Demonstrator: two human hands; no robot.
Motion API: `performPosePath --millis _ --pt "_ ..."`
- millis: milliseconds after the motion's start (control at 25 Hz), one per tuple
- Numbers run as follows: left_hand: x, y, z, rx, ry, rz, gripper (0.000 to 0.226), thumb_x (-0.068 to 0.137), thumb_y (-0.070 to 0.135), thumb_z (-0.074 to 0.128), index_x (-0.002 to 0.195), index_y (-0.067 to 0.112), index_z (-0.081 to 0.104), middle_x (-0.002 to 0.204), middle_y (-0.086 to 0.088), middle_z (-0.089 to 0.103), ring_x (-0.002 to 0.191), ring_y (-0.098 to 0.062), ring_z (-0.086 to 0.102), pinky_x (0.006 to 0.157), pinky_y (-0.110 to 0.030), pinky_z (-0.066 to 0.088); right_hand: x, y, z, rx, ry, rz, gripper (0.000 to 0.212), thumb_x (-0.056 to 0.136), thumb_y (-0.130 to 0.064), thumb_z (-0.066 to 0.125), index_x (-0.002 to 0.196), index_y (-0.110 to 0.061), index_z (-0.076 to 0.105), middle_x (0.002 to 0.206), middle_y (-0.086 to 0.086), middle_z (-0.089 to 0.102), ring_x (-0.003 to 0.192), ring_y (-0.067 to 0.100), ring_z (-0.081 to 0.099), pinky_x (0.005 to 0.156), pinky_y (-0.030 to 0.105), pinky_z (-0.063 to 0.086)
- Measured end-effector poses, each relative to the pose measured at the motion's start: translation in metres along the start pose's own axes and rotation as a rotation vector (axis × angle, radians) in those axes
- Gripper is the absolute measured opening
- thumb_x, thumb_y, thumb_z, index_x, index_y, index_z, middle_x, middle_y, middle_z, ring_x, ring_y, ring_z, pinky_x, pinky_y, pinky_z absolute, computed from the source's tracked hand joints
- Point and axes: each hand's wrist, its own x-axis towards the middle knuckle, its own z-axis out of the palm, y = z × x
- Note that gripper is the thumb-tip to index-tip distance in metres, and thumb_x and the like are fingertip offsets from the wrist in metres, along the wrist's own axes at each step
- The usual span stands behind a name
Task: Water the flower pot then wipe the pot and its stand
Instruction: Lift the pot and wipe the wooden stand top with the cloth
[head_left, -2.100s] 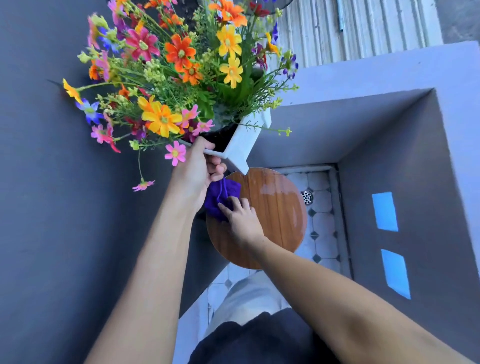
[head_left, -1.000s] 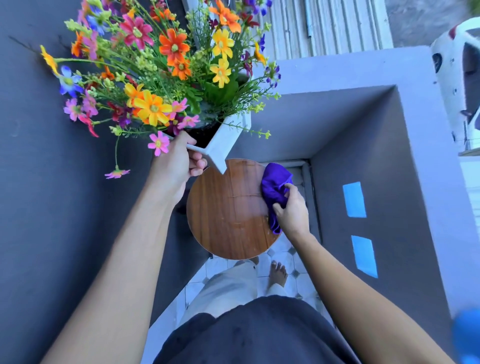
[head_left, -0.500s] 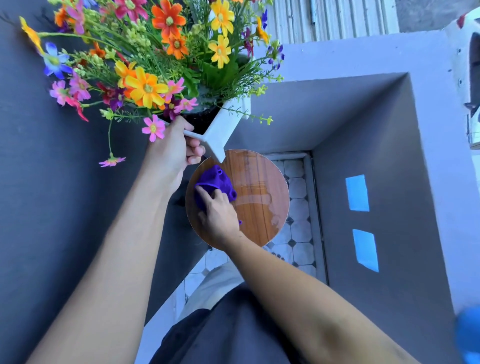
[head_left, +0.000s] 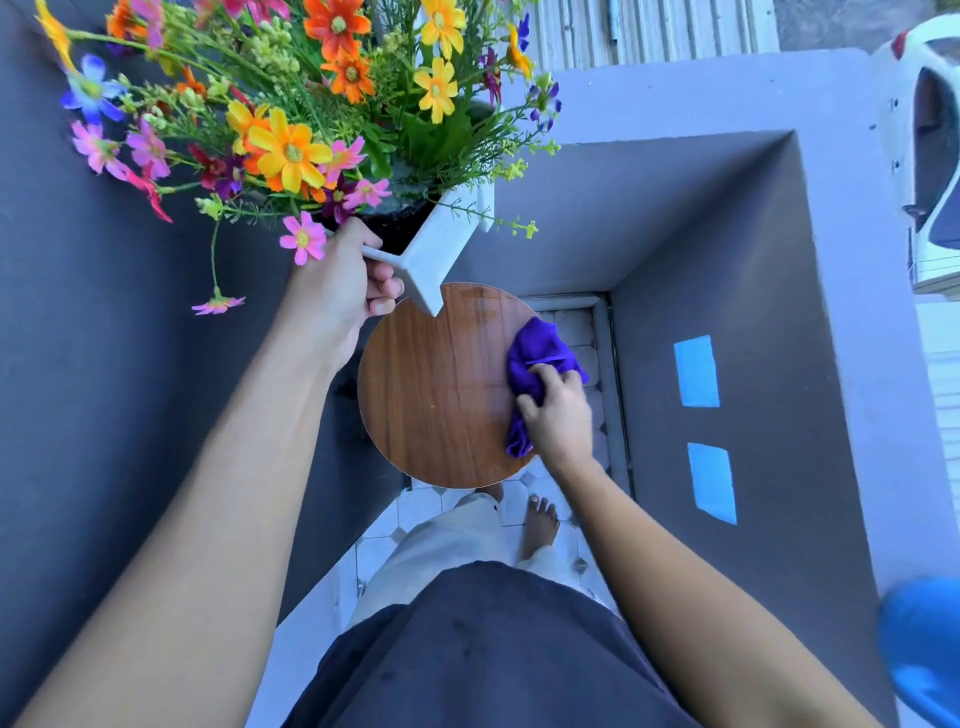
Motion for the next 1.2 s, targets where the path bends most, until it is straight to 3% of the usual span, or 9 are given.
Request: performPosePath --millis 160,360,480,680,1000,1200 --pt "-0.002 -0.002 0.003 0.006 -0.014 0.006 0.022 0.089 0.011 0.043 0.067 0.012 0.042 0.049 0.001 0.040 0.039 -0.013 0.044 0.043 -0.025 0.027 0.009 0.014 -0.022 0.087 0.090 0.153 0.038 0.090 -0.017 0.061 0.127 -0.011 0.059 0.126 0.018 0.053 0.099 0.040 0.060 0.075 0.030 0.033" --pt "-0.004 -0.005 0.006 0.000 -0.020 -0.006 0.021 0.089 0.010 0.043 0.069 0.011 0.041 0.049 0.000 0.040 0.039 -0.013 0.043 0.043 -0.026 0.025 0.004 -0.041 0.002 0.153 0.128 -0.055 0.037 0.087 -0.017 0.064 0.123 -0.011 0.061 0.125 0.013 0.055 0.108 0.034 0.057 0.080 0.032 0.040" --pt "-0.002 -0.007 0.008 0.002 -0.027 -0.009 0.022 0.090 0.010 0.042 0.068 0.012 0.040 0.049 0.000 0.039 0.038 -0.013 0.043 0.043 -0.025 0.024 -0.008 -0.088 0.038 0.127 -0.007 -0.219 0.043 0.087 -0.019 0.067 0.128 -0.012 0.058 0.128 0.014 0.054 0.114 0.037 0.054 0.085 0.042 0.049" --pt "0.003 -0.015 0.005 0.005 -0.033 -0.005 0.024 0.090 0.010 0.041 0.066 0.013 0.040 0.044 0.002 0.040 0.037 -0.013 0.043 0.040 -0.024 0.024 -0.050 -0.124 0.103 0.062 -0.257 -0.299 0.042 0.090 -0.020 0.065 0.130 -0.012 0.053 0.124 0.014 0.049 0.117 0.036 0.049 0.083 0.052 0.054" --pt "0.001 -0.019 0.003 0.006 0.001 -0.016 0.023 0.090 0.010 0.043 0.067 0.013 0.042 0.045 0.002 0.040 0.038 -0.012 0.044 0.040 -0.024 0.025 -0.072 -0.042 0.078 -0.027 -0.206 -0.287 0.040 0.083 -0.023 0.069 0.121 -0.019 0.057 0.113 0.008 0.051 0.110 0.031 0.052 0.075 0.039 0.051" --pt "0.002 -0.016 0.002 0.012 0.013 -0.013 0.023 0.090 0.011 0.043 0.067 0.012 0.043 0.047 0.001 0.041 0.039 -0.012 0.044 0.042 -0.025 0.026 -0.055 0.029 0.020 0.042 0.007 -0.039 0.036 0.083 -0.021 0.069 0.118 -0.019 0.061 0.116 0.008 0.054 0.097 0.033 0.060 0.072 0.037 0.047"
